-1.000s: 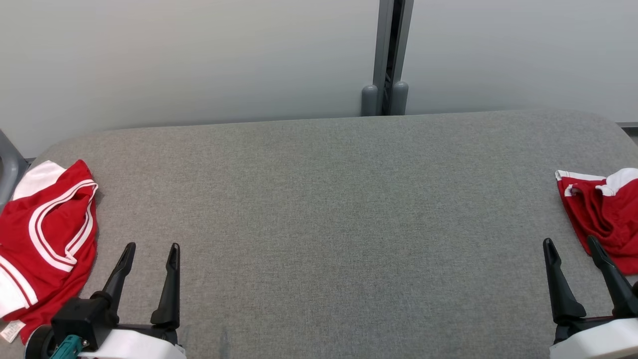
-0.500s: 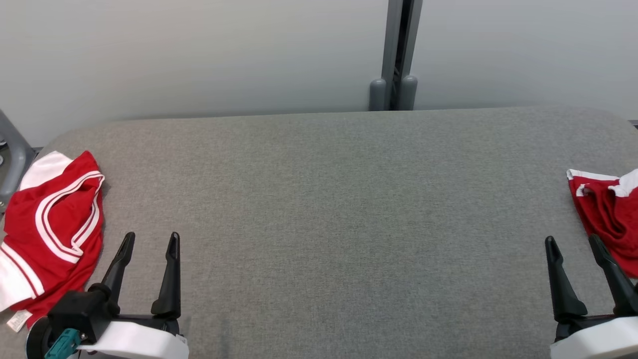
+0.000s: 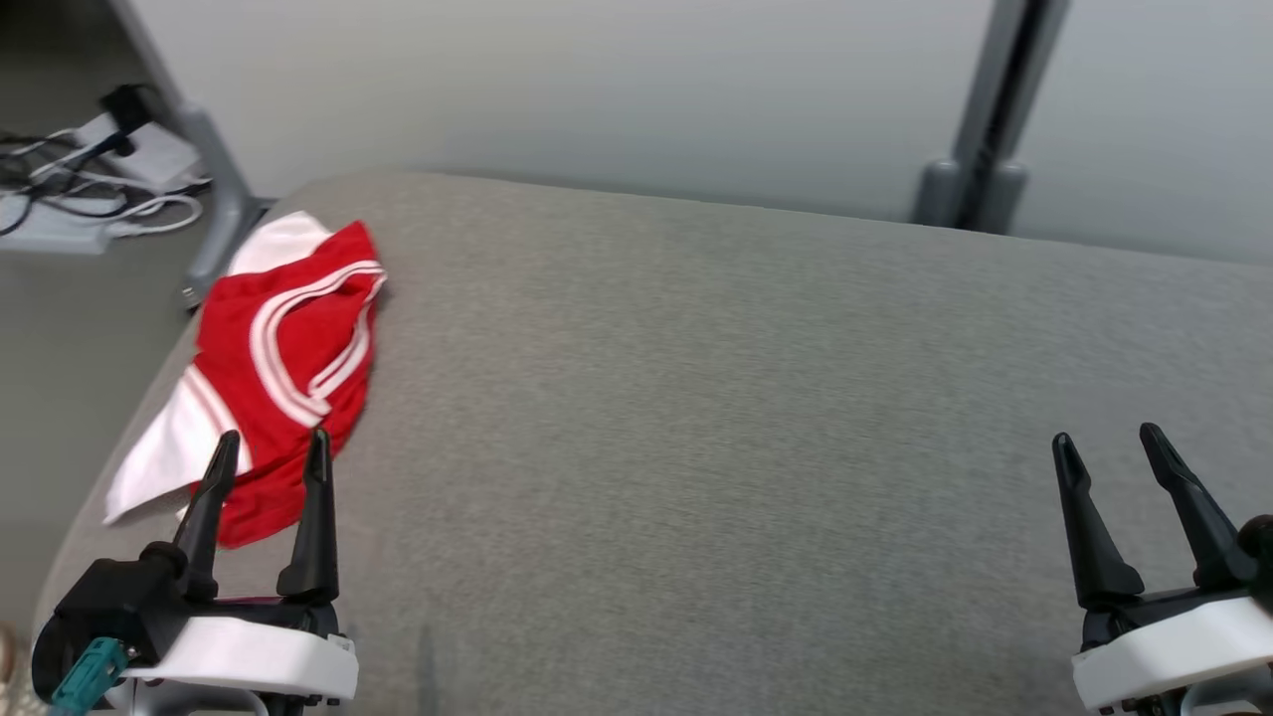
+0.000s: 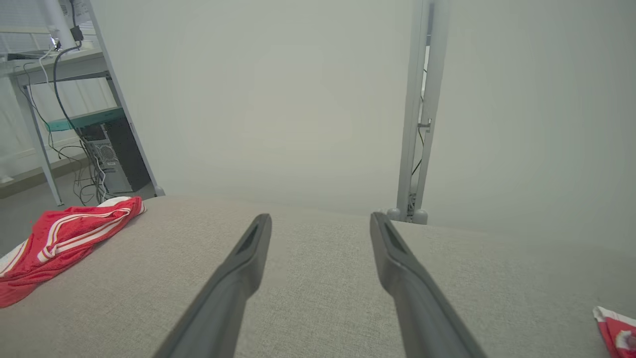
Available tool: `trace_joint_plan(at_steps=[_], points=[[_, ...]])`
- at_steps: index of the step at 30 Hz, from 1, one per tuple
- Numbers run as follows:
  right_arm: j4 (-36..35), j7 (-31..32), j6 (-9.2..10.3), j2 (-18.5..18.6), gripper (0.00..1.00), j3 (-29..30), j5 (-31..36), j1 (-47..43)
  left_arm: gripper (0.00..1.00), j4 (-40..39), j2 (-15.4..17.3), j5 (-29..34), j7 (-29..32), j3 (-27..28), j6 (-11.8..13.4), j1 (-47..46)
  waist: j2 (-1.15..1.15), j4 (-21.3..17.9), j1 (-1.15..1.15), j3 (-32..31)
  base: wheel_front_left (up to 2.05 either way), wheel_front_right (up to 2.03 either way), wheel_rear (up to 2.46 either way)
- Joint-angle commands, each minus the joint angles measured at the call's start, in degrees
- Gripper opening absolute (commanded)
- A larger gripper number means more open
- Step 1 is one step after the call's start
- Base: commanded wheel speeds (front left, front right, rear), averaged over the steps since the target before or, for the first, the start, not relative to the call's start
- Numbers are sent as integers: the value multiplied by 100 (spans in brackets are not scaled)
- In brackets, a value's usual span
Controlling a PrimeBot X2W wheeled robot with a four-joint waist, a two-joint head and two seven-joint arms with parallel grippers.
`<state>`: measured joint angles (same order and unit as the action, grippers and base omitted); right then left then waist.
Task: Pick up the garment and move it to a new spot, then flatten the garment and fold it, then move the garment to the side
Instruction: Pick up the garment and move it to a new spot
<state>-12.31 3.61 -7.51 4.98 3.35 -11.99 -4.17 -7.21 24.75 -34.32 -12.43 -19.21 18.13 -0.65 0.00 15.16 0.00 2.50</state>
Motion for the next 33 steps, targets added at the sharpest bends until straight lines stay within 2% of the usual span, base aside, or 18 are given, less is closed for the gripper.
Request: trace_joint_plan(at_steps=[1,8,15,22,28,33], points=[[-24,20,4,8,100,-17,-11,4,100,17,20,-20,-45,69,-7,-3,0,460,0,-1,0,0,0],[25,44,4,19,100,-96,-64,94,100,72,-1,-54,-141,192,-54,-14,0,886,0,19,0,0,0],[60,69,4,6,100,-89,-63,97,100,133,-102,65,-213,206,-79,-165,0,1042,0,64,0,0,0],[10,111,4,32,100,-105,-57,152,100,133,-329,162,-262,352,-102,-361,0,1022,0,191,0,0,0],[-142,215,4,87,100,-78,-18,266,100,150,-618,378,-279,773,-153,-917,0,915,0,518,0,0,0],[-327,362,4,196,100,-120,28,453,100,474,-727,578,-271,1132,-427,-1781,0,729,0,1022,0,0,0]])
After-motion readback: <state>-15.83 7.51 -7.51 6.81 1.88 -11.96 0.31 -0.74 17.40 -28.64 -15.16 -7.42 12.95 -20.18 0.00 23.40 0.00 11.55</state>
